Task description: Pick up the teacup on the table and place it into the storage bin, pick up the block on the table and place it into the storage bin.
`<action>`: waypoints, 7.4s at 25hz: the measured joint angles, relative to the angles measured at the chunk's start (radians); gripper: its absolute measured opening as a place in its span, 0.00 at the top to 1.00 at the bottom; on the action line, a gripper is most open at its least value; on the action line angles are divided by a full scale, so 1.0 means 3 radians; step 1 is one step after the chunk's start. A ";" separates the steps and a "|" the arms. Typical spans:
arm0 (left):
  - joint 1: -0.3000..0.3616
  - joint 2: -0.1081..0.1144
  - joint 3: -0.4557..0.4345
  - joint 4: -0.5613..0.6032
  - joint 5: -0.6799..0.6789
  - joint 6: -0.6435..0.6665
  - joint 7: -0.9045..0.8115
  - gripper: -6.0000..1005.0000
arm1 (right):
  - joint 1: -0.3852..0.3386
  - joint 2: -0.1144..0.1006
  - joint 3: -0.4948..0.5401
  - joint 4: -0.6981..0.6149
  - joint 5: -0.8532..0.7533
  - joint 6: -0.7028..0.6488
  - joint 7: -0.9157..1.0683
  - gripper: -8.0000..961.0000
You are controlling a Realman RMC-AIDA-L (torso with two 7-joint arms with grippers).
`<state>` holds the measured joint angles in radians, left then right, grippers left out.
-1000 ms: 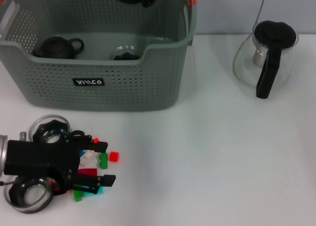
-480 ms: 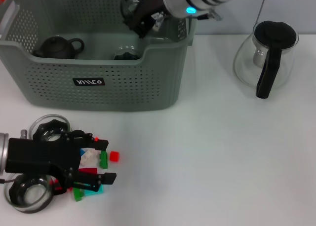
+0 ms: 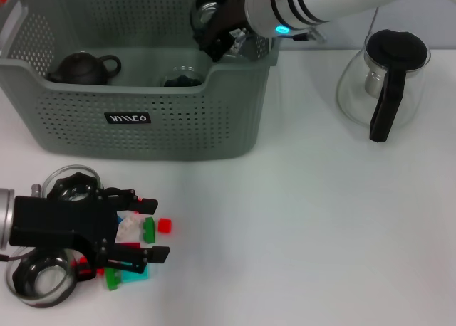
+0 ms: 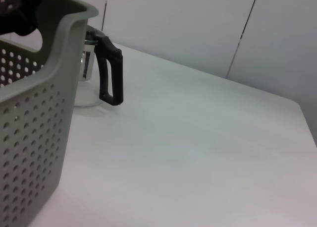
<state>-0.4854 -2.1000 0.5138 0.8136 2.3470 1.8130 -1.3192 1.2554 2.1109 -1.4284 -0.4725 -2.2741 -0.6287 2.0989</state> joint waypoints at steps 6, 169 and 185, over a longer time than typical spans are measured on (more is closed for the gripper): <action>-0.0008 0.0000 0.0000 -0.0002 0.0000 0.0000 0.0000 0.12 | -0.0005 -0.0001 -0.0030 0.0059 0.0000 0.0074 -0.0002 0.88; 0.0439 -0.0235 0.1342 0.1888 0.1481 0.0225 -0.1020 0.90 | -0.1708 -0.0031 0.0145 -0.0793 0.1767 -0.2224 -0.1760 0.04; 0.0275 -0.0213 0.0973 0.1932 0.1216 0.0539 -0.1025 0.93 | -0.1730 -0.0043 0.0186 -0.0769 0.1773 -0.2234 -0.1869 0.05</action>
<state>-0.4029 -2.1639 0.8059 1.3931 2.7116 1.9747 -1.6268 0.7365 2.0981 -1.3726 -0.7033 -1.7423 -1.2988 1.5383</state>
